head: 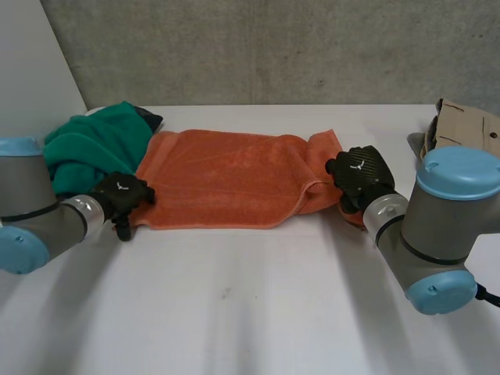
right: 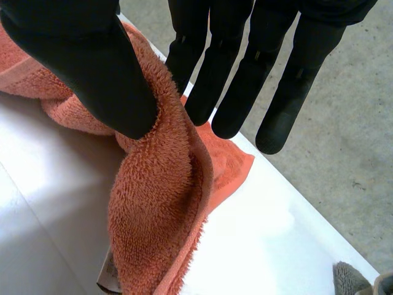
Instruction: Fold the laundry.
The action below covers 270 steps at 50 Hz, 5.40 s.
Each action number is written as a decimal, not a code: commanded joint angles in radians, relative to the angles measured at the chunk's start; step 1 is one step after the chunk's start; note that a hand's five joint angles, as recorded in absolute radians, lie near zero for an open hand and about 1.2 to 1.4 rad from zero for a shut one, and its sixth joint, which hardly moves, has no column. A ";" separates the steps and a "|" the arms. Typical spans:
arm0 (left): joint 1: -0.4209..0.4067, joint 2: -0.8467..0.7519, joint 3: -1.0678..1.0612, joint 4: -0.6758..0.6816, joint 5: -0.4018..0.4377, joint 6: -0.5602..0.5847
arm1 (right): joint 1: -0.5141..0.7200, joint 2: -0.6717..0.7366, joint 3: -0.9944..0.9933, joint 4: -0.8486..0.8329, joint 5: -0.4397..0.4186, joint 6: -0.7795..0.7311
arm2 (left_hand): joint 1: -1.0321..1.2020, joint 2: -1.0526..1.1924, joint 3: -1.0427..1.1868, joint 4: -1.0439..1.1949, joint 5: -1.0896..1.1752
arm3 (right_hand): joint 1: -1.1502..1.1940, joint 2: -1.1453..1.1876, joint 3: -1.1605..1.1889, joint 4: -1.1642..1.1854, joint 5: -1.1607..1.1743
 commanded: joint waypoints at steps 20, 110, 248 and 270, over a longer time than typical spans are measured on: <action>-0.035 -0.045 0.147 0.053 -0.052 -0.123 | 0.000 -0.018 -0.005 0.073 0.001 -0.016 | 0.968 0.971 0.970 0.976 0.970 | -0.267 -0.313 -0.322 -0.328 -0.276; -0.021 -0.003 0.887 -0.567 -0.040 -0.351 | -0.236 0.130 -0.787 0.461 0.066 -0.052 | 0.968 0.971 0.970 0.976 0.970 | 0.257 0.211 0.202 0.196 0.248; 0.032 0.026 0.163 0.021 0.048 -0.487 | -0.291 0.125 -0.191 0.034 -0.014 -0.091 | 0.968 0.971 0.970 0.976 0.970 | 0.257 0.211 0.202 0.196 0.248; 0.161 0.382 -0.210 -0.703 0.126 0.230 | -0.458 -0.229 0.065 0.673 -0.166 -0.639 | 0.968 0.971 0.970 0.976 0.970 | 0.257 0.211 0.202 0.196 0.248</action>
